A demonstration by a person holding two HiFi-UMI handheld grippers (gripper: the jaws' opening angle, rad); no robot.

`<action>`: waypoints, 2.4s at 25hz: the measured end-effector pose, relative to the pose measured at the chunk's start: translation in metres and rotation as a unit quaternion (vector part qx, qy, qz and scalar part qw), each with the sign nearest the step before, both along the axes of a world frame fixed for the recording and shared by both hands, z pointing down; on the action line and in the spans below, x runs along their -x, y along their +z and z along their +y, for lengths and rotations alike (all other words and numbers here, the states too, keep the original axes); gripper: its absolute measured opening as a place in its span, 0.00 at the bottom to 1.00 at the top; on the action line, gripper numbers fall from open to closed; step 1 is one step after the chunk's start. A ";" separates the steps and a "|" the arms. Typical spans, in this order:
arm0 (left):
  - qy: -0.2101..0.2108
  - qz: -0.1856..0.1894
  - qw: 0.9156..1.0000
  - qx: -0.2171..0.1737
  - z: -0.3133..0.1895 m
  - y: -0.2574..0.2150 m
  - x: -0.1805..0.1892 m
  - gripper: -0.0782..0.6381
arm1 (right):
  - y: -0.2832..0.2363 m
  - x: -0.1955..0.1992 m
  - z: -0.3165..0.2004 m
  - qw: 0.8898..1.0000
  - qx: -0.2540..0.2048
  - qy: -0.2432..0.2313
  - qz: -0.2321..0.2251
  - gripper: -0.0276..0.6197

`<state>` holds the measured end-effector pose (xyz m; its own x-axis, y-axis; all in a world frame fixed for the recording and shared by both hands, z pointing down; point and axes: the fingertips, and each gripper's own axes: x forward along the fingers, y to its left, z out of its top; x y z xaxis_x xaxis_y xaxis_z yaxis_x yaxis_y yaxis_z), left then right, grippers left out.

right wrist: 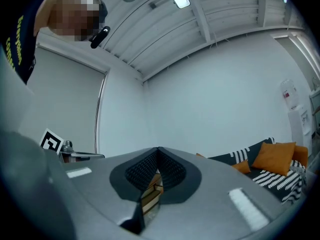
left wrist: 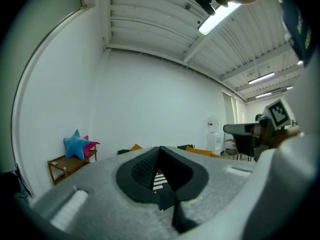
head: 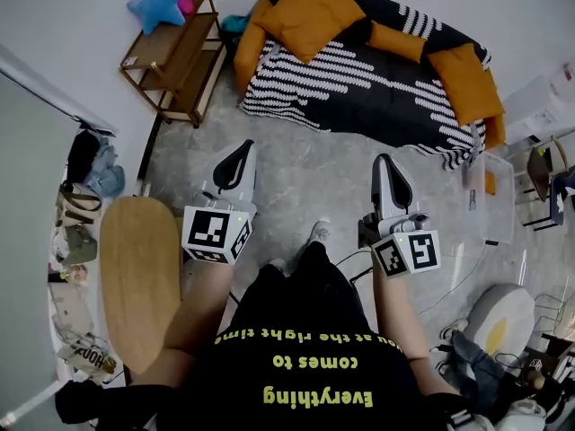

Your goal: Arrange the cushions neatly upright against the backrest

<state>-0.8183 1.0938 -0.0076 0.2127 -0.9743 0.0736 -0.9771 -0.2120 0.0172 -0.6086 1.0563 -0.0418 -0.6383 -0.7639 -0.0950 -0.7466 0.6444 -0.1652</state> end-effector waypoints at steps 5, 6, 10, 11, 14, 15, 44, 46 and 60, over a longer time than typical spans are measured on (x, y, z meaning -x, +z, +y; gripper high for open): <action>-0.004 0.015 1.000 -0.012 -0.062 -0.011 -0.029 0.11 | -0.004 -0.031 -0.065 1.000 -0.002 -0.009 -0.007 0.06; -0.007 0.013 1.000 -0.013 -0.074 -0.012 -0.035 0.11 | -0.003 -0.038 -0.077 1.000 0.000 -0.012 -0.008 0.06; -0.017 0.004 1.000 -0.017 -0.111 -0.015 -0.052 0.11 | -0.001 -0.060 -0.117 1.000 0.007 -0.022 -0.012 0.06; -0.021 0.004 1.000 -0.017 -0.119 -0.015 -0.055 0.11 | -0.001 -0.066 -0.125 1.000 0.008 -0.025 -0.012 0.06; -0.033 0.008 0.999 -0.007 -0.141 -0.010 -0.061 0.11 | 0.002 -0.078 -0.152 0.999 0.013 -0.026 -0.013 0.06; -0.034 0.009 0.999 -0.002 -0.148 -0.007 -0.063 0.11 | 0.004 -0.080 -0.159 0.999 0.016 -0.025 -0.015 0.06; 0.036 0.009 0.999 -0.014 -0.451 -0.003 0.093 0.11 | 0.019 0.097 -0.428 0.999 0.036 0.017 0.017 0.06; 0.032 0.014 0.999 -0.011 -0.463 0.002 0.097 0.11 | 0.022 0.100 -0.444 0.999 0.039 0.017 0.016 0.06; -0.023 0.006 1.000 -0.014 -0.596 -0.007 0.121 0.11 | 0.010 0.152 -0.606 0.997 0.027 -0.075 0.010 0.06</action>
